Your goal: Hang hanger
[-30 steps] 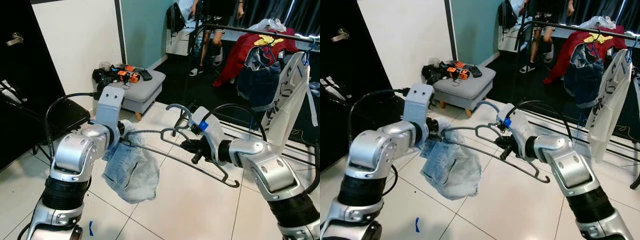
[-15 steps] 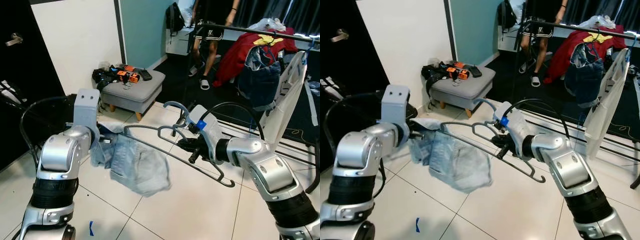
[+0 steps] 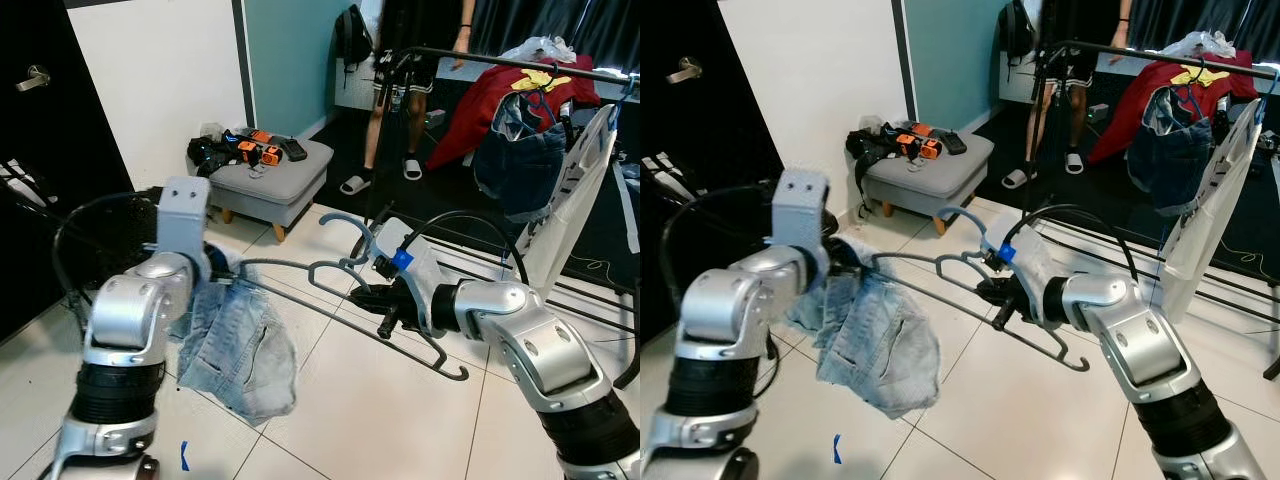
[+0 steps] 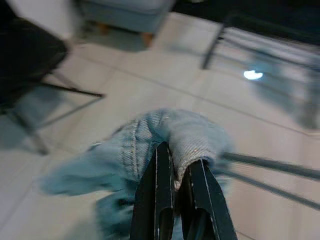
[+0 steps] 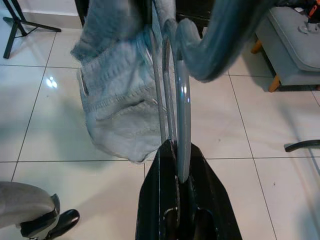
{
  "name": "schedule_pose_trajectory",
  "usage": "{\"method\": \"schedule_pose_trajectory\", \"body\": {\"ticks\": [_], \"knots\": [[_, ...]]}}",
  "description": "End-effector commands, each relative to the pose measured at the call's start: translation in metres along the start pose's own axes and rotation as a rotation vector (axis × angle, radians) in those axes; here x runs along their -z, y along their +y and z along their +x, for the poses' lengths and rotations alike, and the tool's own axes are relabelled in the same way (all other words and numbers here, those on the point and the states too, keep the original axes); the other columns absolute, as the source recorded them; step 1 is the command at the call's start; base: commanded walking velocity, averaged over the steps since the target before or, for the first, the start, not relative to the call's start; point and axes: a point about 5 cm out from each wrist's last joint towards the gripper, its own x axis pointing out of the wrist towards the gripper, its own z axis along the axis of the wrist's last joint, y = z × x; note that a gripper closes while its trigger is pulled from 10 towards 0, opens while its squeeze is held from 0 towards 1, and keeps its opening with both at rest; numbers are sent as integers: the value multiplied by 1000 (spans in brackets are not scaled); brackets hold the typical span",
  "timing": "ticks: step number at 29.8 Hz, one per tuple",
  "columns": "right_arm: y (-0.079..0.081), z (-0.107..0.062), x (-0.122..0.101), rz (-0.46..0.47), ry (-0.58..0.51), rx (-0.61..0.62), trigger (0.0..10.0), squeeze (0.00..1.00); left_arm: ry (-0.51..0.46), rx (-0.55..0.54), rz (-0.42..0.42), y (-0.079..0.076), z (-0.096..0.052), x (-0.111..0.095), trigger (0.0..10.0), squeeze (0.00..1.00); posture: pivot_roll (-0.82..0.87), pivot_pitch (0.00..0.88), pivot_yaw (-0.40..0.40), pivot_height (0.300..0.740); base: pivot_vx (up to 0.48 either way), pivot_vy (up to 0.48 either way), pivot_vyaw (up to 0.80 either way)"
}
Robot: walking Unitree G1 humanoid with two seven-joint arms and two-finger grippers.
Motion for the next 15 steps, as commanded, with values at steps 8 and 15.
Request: {"method": "schedule_pose_trajectory", "body": {"ticks": [8, 15], "knots": [[3, 5, -9, -40, -33, 10, 10000, 0, 40, 249, -164, -34, -9, -11, 10000, 0, -66, 0, 49, 736, 0, 0, 0], [0, 9, -10, -35, -40, 23, 10000, 0, 28, 354, -156, -50, -14, -14, 10000, 0, -61, 0, 47, 736, 0, 0, 0]]}}
